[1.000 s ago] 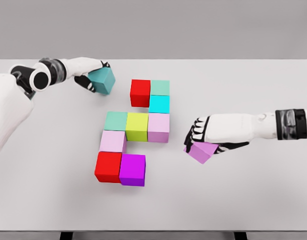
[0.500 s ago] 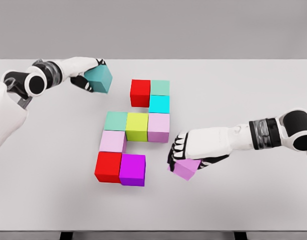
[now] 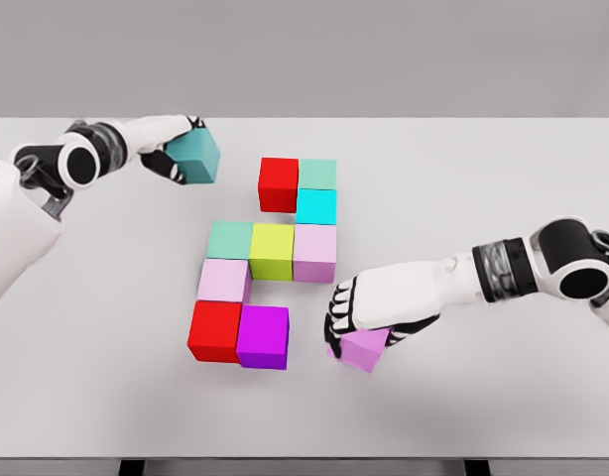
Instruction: Assemble the squares on the desktop into the number 2
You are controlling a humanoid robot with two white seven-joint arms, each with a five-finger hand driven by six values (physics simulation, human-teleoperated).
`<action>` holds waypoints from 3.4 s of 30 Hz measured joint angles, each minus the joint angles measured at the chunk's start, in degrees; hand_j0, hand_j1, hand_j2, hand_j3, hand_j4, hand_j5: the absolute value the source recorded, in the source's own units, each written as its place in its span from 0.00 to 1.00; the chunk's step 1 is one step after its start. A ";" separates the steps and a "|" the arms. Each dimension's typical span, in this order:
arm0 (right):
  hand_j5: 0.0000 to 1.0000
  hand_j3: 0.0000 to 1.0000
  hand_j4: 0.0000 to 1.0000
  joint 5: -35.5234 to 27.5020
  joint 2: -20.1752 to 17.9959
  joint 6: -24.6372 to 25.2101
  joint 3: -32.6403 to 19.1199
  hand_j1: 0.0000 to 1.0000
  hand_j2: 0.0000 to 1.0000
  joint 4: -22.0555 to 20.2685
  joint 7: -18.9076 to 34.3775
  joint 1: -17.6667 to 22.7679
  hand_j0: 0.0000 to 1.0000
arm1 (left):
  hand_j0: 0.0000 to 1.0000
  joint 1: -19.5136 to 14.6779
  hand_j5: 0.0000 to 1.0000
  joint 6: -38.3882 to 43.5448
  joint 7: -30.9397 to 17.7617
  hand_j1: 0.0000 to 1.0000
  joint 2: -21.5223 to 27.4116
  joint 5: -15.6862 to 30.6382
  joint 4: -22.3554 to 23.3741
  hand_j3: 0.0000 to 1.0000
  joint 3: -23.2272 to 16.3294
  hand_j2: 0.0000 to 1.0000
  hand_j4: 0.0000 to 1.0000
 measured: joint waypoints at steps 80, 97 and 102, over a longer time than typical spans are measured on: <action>1.00 1.00 1.00 3.49 -10.53 -0.02 -0.54 1.00 1.00 0.18 -0.06 4.30 1.00 | 0.94 -1.14 0.94 4.11 0.07 0.94 -8.16 -0.82 4.18 0.94 -3.50 0.94 0.94; 1.00 1.00 1.00 3.23 -10.00 -0.01 -0.81 1.00 1.00 0.23 -0.07 4.30 1.00 | 1.00 -0.79 1.00 3.15 0.06 1.00 -6.62 0.22 1.52 1.00 -3.04 1.00 1.00; 1.00 1.00 1.00 3.33 -10.98 0.00 -0.64 1.00 1.00 0.21 -0.07 4.39 1.00 | 1.00 -0.70 1.00 3.01 0.07 1.00 -3.52 1.97 -0.73 1.00 -2.93 1.00 1.00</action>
